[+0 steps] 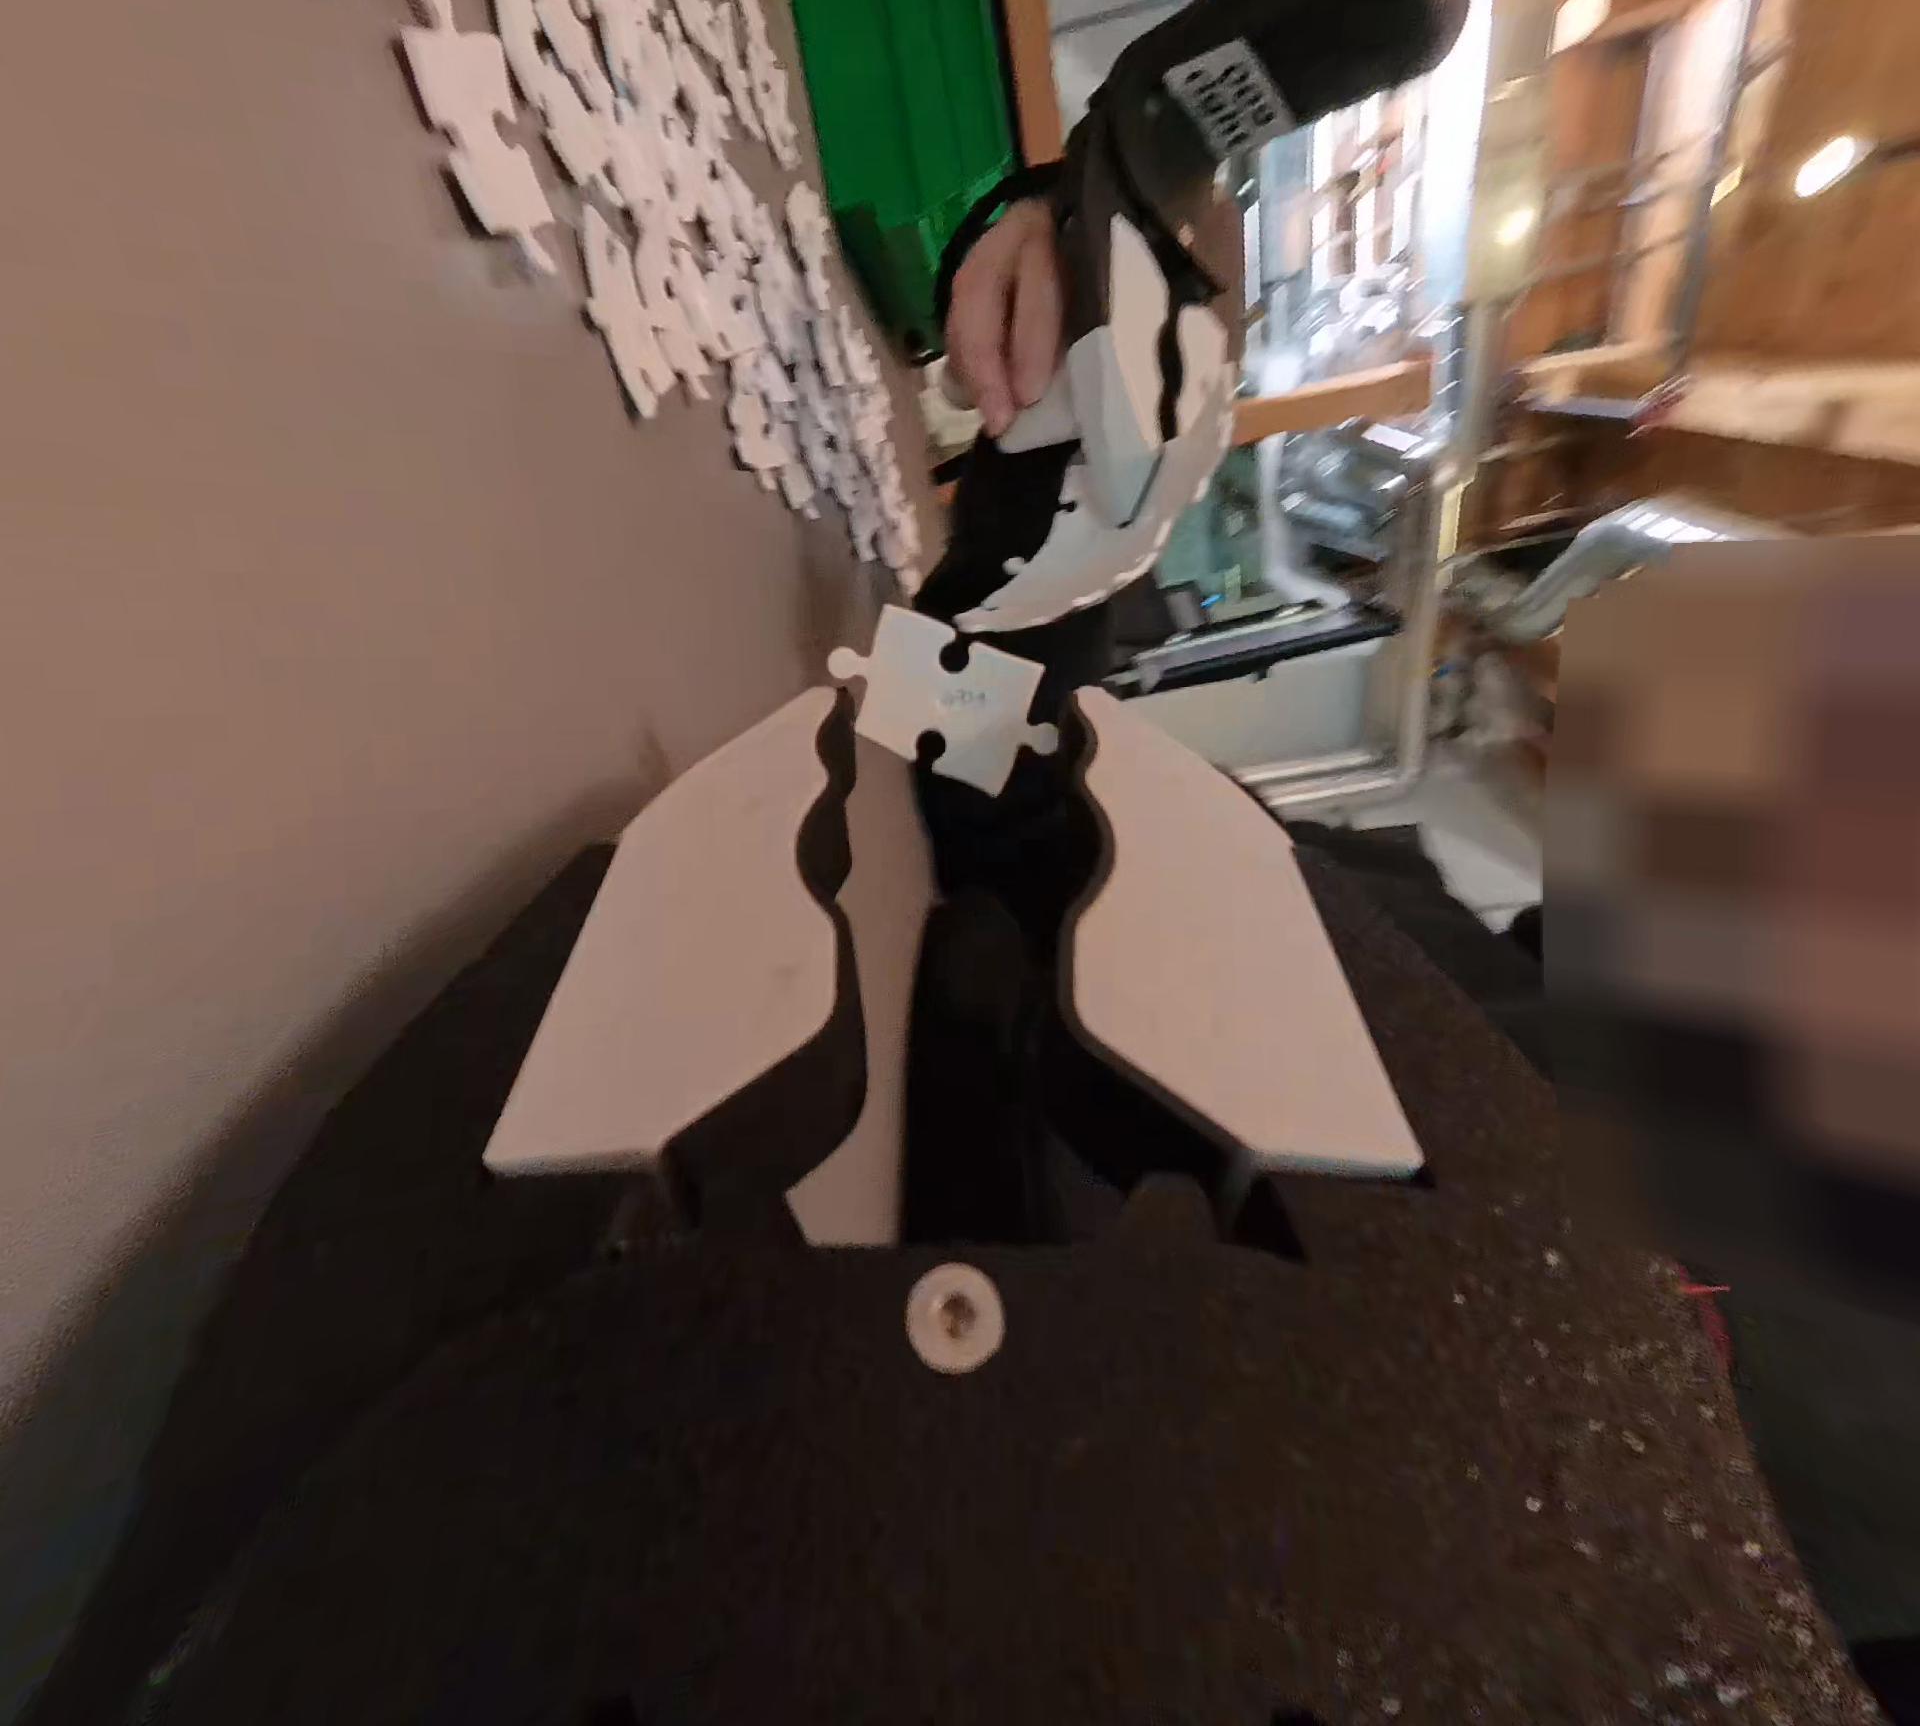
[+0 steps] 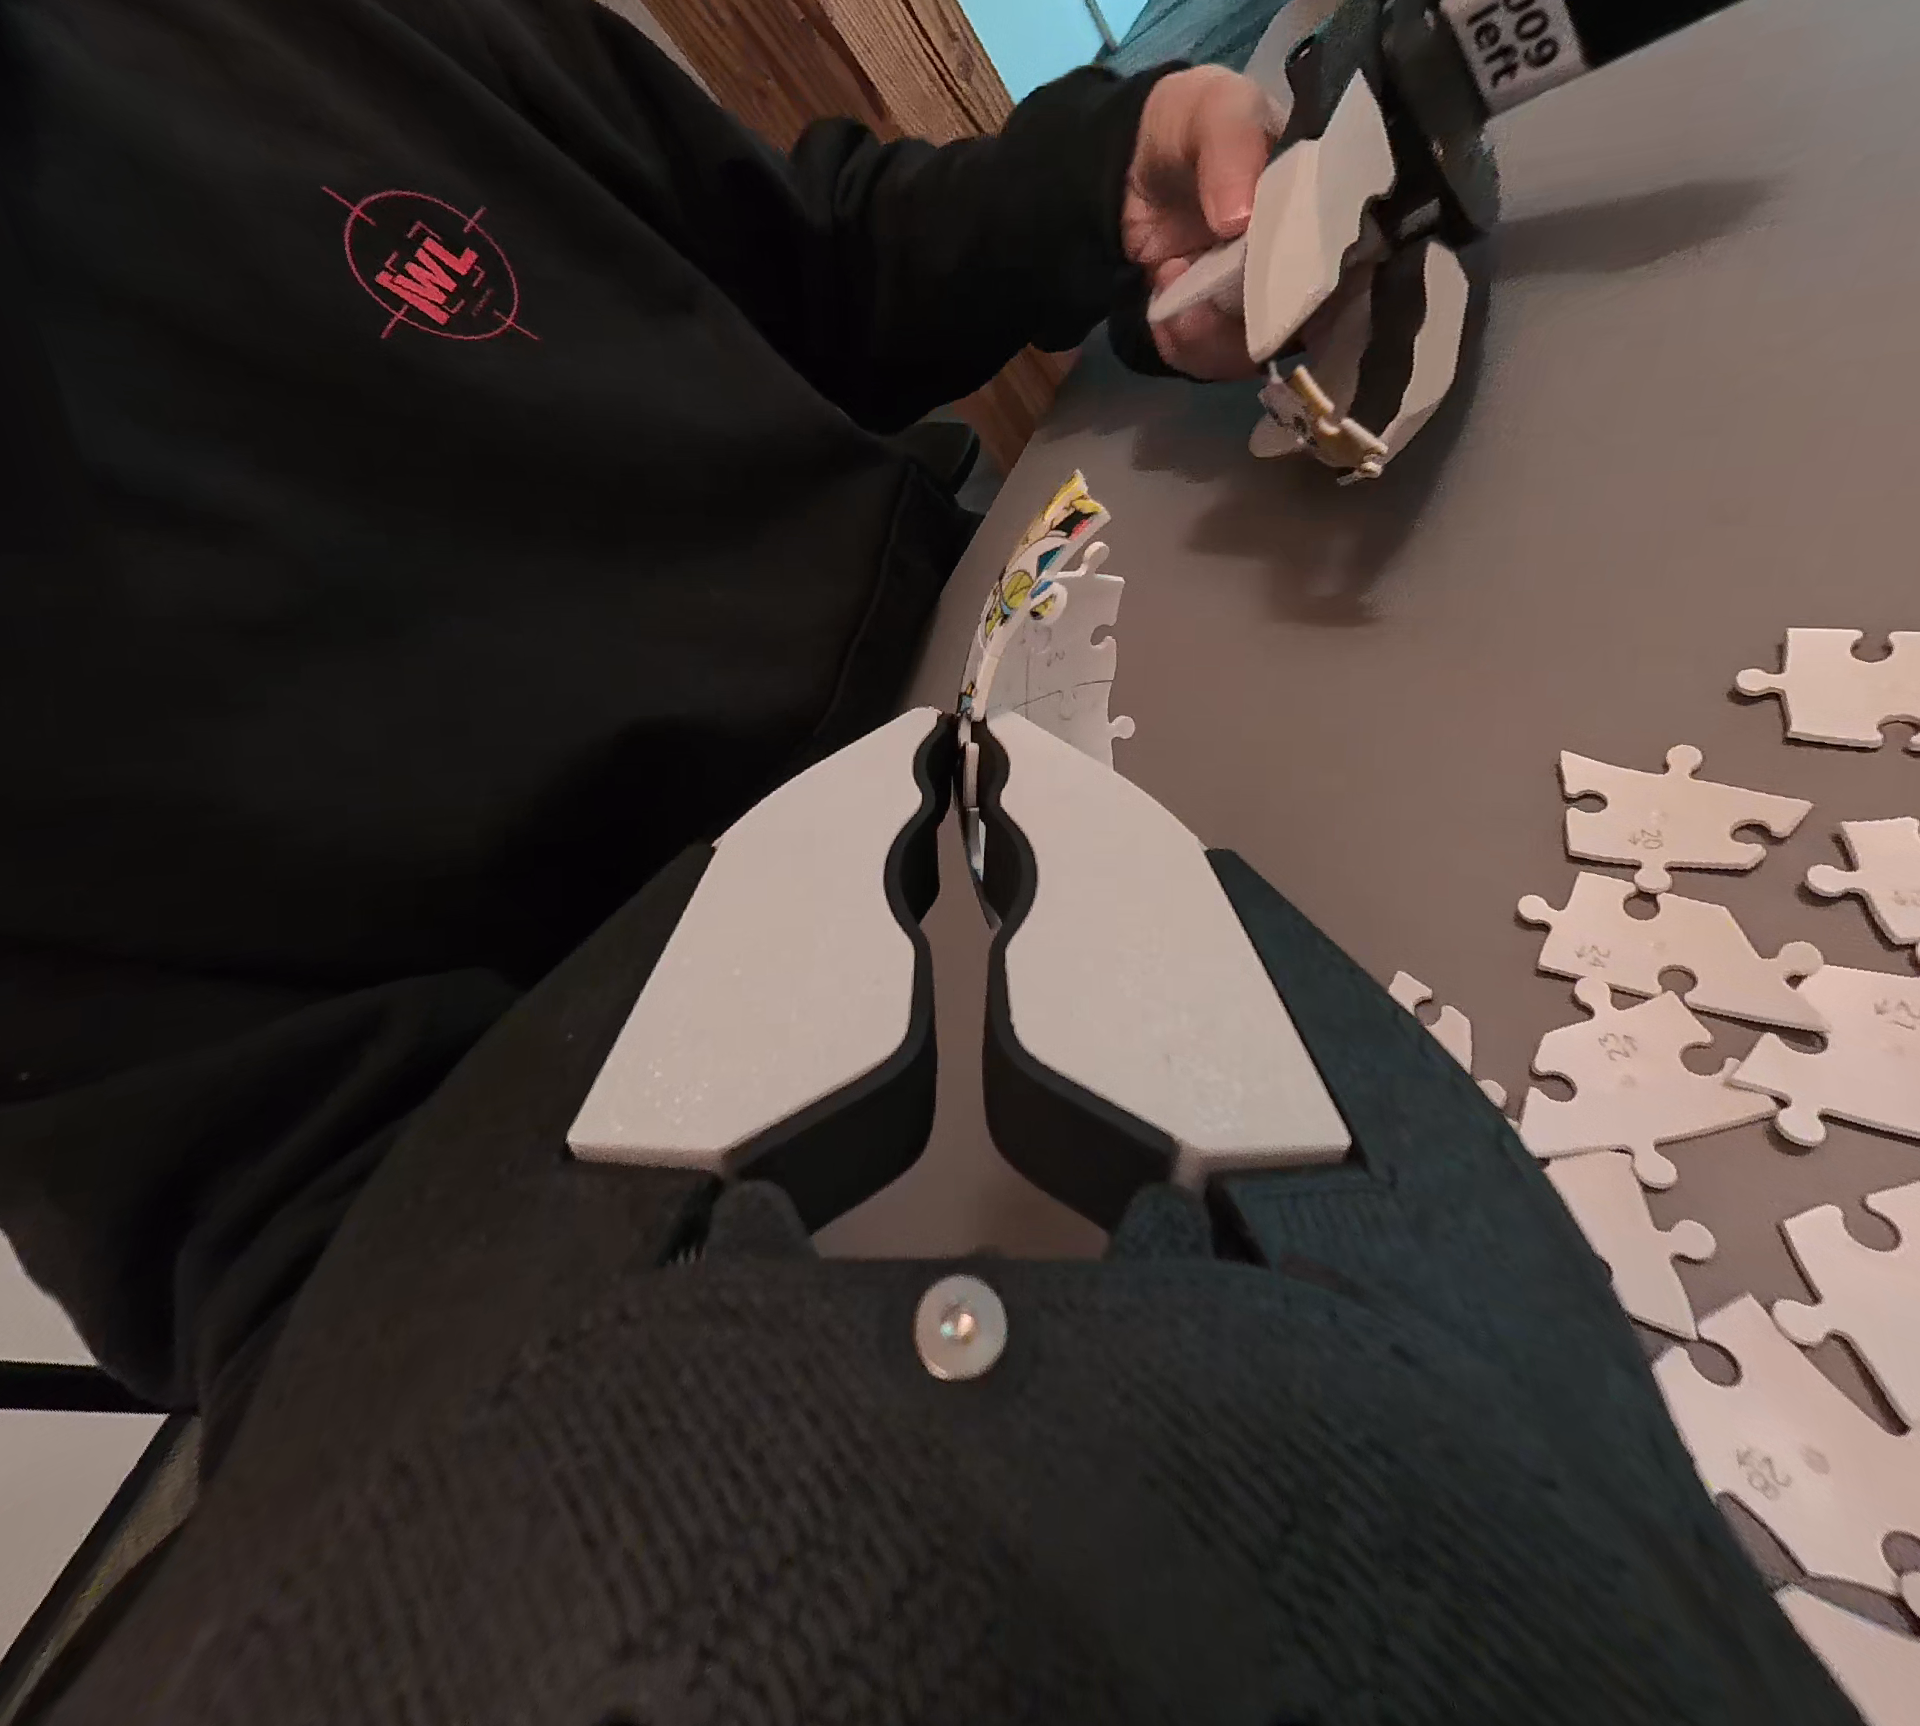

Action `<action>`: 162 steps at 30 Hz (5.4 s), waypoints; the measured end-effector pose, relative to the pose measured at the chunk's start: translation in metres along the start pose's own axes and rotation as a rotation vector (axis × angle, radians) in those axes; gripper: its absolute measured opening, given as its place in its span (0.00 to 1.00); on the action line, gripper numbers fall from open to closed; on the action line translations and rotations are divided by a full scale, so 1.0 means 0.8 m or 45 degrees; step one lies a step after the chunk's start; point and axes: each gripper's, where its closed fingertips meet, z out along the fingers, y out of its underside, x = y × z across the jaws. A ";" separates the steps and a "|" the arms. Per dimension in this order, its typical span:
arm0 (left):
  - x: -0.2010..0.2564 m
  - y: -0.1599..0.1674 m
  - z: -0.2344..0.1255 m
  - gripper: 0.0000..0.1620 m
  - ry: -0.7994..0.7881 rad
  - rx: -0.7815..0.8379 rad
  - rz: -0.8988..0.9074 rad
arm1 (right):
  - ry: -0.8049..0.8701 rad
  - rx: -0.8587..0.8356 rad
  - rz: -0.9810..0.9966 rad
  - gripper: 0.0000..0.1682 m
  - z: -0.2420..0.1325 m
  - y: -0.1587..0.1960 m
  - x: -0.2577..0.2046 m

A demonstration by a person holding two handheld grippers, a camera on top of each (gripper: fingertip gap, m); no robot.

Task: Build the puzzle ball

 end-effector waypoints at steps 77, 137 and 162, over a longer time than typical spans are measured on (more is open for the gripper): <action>-0.062 0.023 -0.027 0.22 -1.718 -0.766 1.310 | 0.013 -0.017 0.011 0.02 0.001 0.004 0.005; -0.083 0.003 -0.052 0.19 -1.774 -0.309 0.901 | 0.023 0.017 -0.010 0.02 -0.007 0.002 0.002; -0.086 -0.004 -0.050 0.01 -1.541 -0.670 1.443 | 0.019 0.006 -0.001 0.02 -0.005 0.004 0.004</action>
